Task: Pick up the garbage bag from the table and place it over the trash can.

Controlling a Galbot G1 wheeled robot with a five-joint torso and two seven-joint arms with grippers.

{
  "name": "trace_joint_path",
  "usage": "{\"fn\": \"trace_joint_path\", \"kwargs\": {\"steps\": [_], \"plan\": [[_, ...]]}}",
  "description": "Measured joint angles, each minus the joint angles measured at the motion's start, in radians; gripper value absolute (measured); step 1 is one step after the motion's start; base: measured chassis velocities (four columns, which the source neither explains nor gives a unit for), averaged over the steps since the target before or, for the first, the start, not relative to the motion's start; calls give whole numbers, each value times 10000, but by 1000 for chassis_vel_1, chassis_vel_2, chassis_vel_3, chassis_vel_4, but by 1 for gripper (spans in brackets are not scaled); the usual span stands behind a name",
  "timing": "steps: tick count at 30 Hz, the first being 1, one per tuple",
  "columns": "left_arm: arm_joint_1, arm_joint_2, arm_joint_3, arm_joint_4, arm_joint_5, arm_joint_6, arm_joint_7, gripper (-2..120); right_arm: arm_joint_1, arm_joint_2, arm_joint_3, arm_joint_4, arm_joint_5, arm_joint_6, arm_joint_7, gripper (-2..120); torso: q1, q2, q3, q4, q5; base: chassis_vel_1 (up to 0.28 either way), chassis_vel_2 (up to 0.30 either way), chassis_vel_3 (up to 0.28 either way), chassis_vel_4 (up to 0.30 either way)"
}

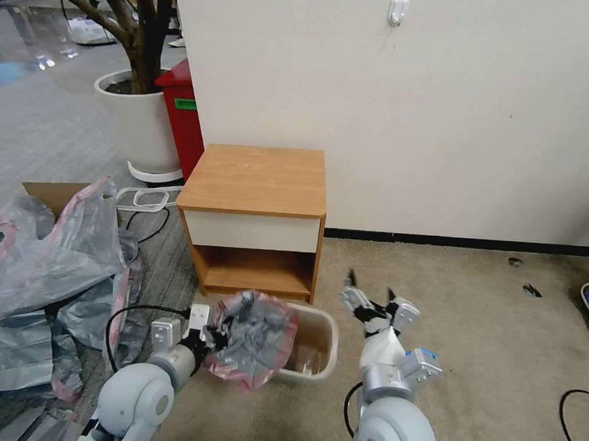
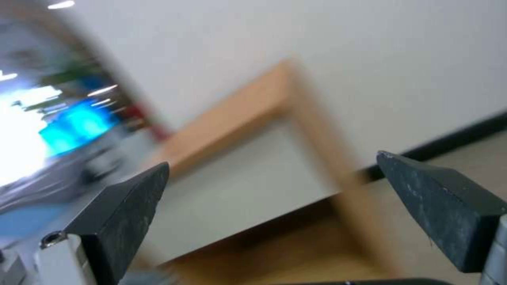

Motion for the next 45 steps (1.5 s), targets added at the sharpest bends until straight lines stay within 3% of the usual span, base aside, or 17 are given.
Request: {"fn": "trace_joint_path", "kwargs": {"steps": [3,6,7,11,15,24,39,45], "plan": [[62,21,-34,-23,142,-434,7,0,-24,-269,-290,325,277,-447,-590,100,1,0,0,0,-1,0,0,0,0],[213,52,-67,-108,312,-966,31,0,76,-841,-794,729,1125,-1865,-1081,100,0,0,0,0,-3,0,0,0,0],[213,52,-67,-108,312,-966,31,0,76,-841,-794,729,1125,-1865,-1081,100,0,0,0,0,-3,0,0,0,0],[367,27,-72,-249,482,-1266,85,0,913,-1124,-1299,536,2170,-3687,-110,100,0,0,0,1,-1,0,0,0,0],[527,2,-82,-379,531,-1340,128,0,1638,-1029,-1391,139,2637,-4355,709,100,0,1,0,0,-1,0,0,0,0],[671,-4,-189,-543,531,-1371,274,0,2645,-1039,-1353,-663,3050,-5059,1628,100,0,0,1,1,-1,0,0,0,0],[649,-62,-196,-552,496,-1416,286,0,2744,-1014,-1398,-1245,3096,-5184,1616,99,0,2,0,0,-1,0,0,0,0],[643,-50,-197,-550,479,-1426,291,0,2739,-982,-1397,-1324,3080,-5125,1417,78,0,2,1,0,-1,0,0,0,0]]}}
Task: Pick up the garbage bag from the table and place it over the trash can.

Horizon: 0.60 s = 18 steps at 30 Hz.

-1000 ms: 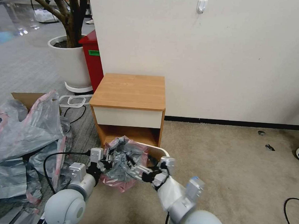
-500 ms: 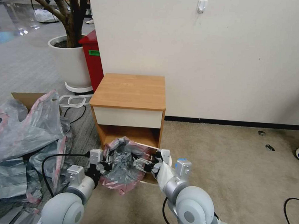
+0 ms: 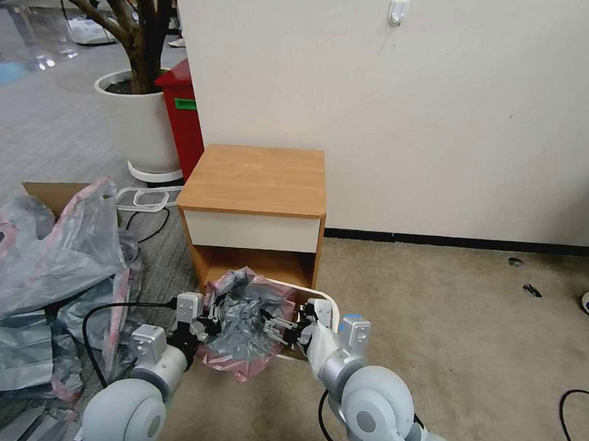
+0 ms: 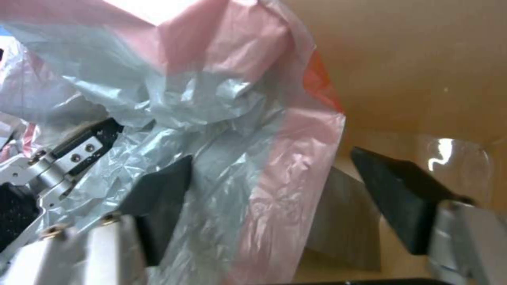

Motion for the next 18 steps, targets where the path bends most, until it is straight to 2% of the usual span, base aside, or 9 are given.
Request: {"fn": "trace_joint_path", "kwargs": {"steps": [2,3,5,7,8,9,10,15,18], "plan": [[-9,-11,9,39,0,-2,0,0,-9,14,29,0,-12,53,-44,68,0,0,0,0,0,0,0,0,0],[-9,-11,9,39,0,-2,0,0,-9,14,29,0,-12,53,-44,68,0,0,0,0,0,0,0,0,0],[-20,-24,17,72,0,-2,0,0,-32,22,38,-5,-35,109,-77,55,0,0,0,0,0,0,0,0,0],[-24,-27,17,82,0,-2,0,0,-38,25,38,-9,-46,119,-85,54,0,0,0,0,0,0,0,0,0],[-28,-29,18,99,0,-2,0,0,-51,41,40,-12,-65,141,-102,47,0,0,0,0,0,0,0,0,0],[-28,-29,17,100,0,-2,0,0,-53,43,41,-11,-67,143,-104,47,0,0,0,0,0,0,0,0,0],[-29,-29,12,106,0,-2,0,0,-70,71,39,-12,-92,159,-116,39,0,0,0,0,0,0,0,0,0],[-27,-22,-3,108,1,-2,-5,0,-90,93,18,-12,-175,189,-162,25,0,0,0,0,-1,0,0,0,0],[-14,-20,-10,84,4,-2,-24,0,-117,100,17,-5,-294,237,-255,9,0,0,0,0,0,0,0,0,0]]}}
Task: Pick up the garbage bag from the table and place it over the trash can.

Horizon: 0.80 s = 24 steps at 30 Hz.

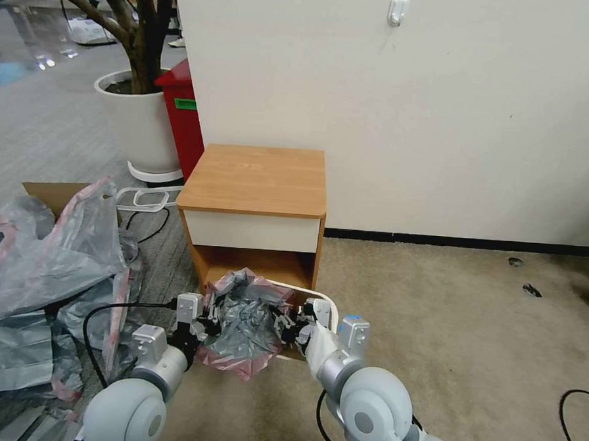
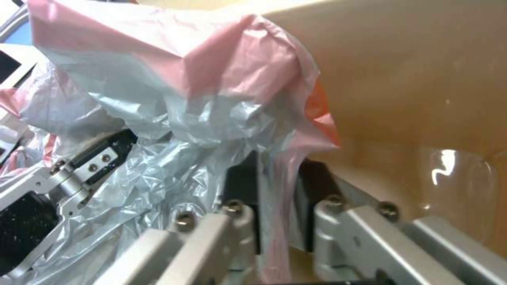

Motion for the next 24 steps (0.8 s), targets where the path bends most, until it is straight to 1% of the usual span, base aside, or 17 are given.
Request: {"fn": "trace_joint_path", "kwargs": {"steps": [1,3,4,11,16,18,24], "plan": [[0,0,0,0,0,0,0,0,0,0,0,0,0,0,0,9,0,0,0,0,0,0,0,0,0],[12,0,-6,-28,1,0,-6,0,-19,0,-1,16,-41,24,-23,0,0,0,0,0,0,0,0,0,0],[14,0,-6,-32,1,0,-8,0,-23,0,0,18,-48,33,-26,0,0,0,0,0,0,0,0,0,0],[24,-8,-16,-50,1,0,-20,0,-86,5,4,89,-113,88,-61,0,0,0,0,0,0,0,0,0,0],[13,9,-20,-24,9,0,-29,0,-309,-86,-91,511,-360,205,-302,0,0,0,0,0,1,0,0,0,0],[13,16,-21,13,20,0,-33,0,-463,-184,-161,881,-560,389,-502,0,0,0,0,-1,0,0,0,0,0],[71,9,37,-28,54,-2,-20,0,-349,-275,13,1236,-723,940,-988,0,0,0,0,0,0,0,0,0,0]]}}
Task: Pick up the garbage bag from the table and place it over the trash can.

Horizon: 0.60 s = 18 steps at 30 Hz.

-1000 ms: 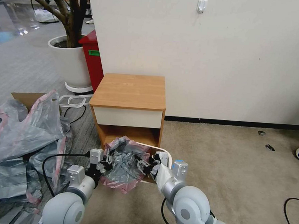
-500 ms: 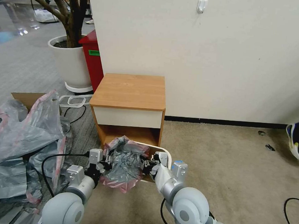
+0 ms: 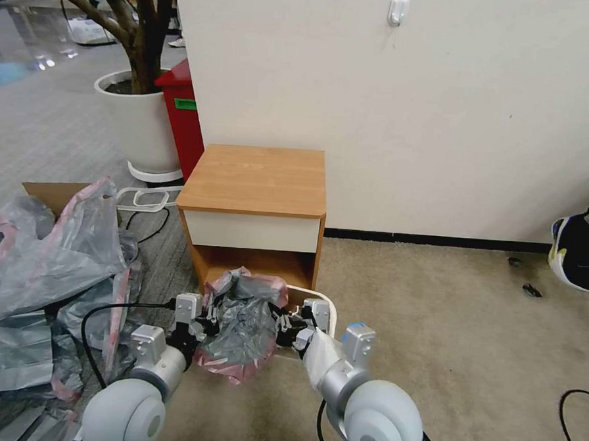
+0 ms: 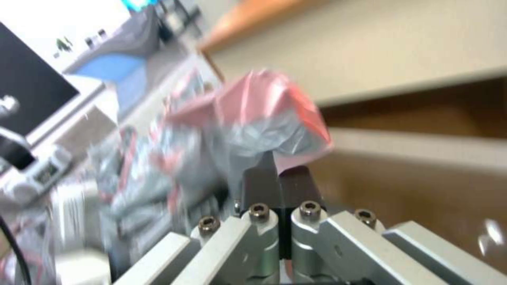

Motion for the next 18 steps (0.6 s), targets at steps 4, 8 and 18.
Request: {"fn": "trace_joint_path", "kwargs": {"steps": [4,8,18], "plan": [[179,5,80,-177,93,-79,94,0,454,-33,488,-115,271,239,-61,0,0,0,0,0,1,0,0,0,0],[330,48,83,-306,189,-170,166,0,625,-213,796,-326,423,297,19,0,0,0,0,0,1,0,0,0,0],[395,-16,13,-392,180,-377,200,0,475,-1057,1475,-426,656,263,234,0,0,-1,0,0,1,0,0,0,0]]}}
